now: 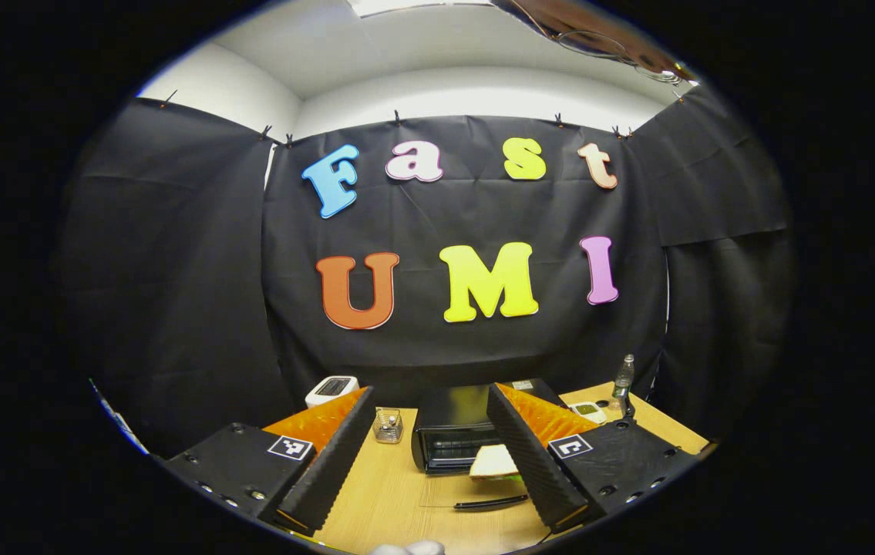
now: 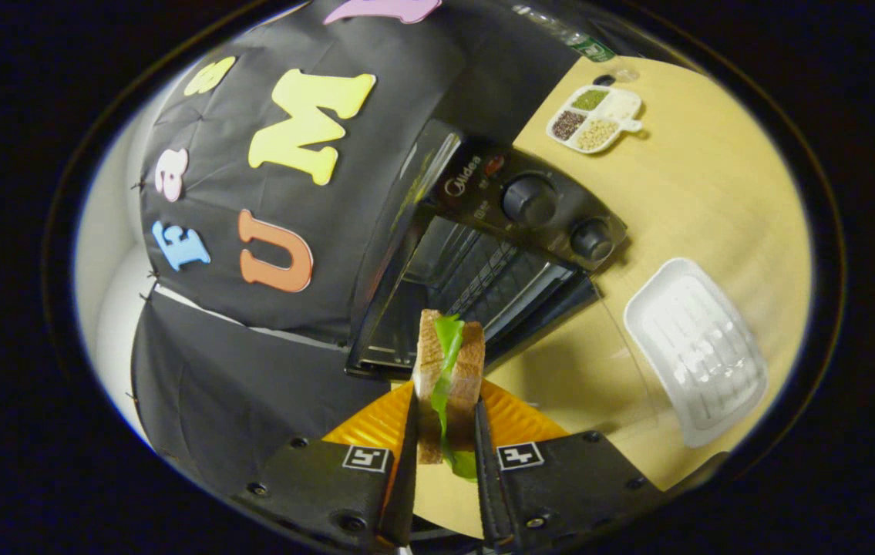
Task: Open the electric oven with the left hand, put the food in, and close the electric oven.
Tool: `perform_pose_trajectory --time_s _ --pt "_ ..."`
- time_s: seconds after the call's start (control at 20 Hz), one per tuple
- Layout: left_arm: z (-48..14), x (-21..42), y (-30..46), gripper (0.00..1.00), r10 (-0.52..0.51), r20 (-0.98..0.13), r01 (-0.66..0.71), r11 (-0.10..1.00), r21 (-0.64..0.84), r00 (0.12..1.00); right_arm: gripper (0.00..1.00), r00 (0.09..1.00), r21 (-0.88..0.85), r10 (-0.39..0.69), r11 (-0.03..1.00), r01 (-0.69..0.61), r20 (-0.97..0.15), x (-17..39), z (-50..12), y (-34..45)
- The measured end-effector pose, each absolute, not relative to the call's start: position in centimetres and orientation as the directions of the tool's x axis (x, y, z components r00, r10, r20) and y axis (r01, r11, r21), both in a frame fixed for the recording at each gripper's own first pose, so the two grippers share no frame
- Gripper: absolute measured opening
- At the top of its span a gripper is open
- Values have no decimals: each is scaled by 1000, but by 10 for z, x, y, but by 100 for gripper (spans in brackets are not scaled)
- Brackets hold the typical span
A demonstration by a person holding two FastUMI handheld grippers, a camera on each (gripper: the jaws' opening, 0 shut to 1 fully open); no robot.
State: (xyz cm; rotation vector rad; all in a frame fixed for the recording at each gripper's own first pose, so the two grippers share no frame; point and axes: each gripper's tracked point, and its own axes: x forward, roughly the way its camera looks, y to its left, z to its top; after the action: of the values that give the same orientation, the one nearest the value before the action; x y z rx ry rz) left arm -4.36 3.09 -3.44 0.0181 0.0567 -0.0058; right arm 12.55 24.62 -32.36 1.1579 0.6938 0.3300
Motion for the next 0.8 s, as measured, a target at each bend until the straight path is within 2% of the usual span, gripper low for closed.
perform_pose_trajectory --time_s 0.05,0.2,0.3,0.35,0.5,0.8 --pt "-38 -44 32 95 -10 -66 11 1000 23 998 37 761 924 564 361 123 -322 134 -328 253" --pt "-39 -45 37 95 -15 -77 17 999 37 997 33 805 944 518 295 149 -289 159 -338 264" --pt "-42 -45 39 95 -20 -89 24 999 46 996 37 822 951 499 268 156 -275 173 -344 271" --pt "-44 -45 39 95 -24 -92 29 998 49 995 33 840 951 469 265 160 -272 181 -345 269" --pt "-47 -43 40 95 -36 -102 43 997 60 994 32 873 958 415 228 172 -255 207 -348 266" --pt "-56 -39 48 95 -44 -123 52 996 66 991 32 887 938 358 289 193 -292 235 -363 267"
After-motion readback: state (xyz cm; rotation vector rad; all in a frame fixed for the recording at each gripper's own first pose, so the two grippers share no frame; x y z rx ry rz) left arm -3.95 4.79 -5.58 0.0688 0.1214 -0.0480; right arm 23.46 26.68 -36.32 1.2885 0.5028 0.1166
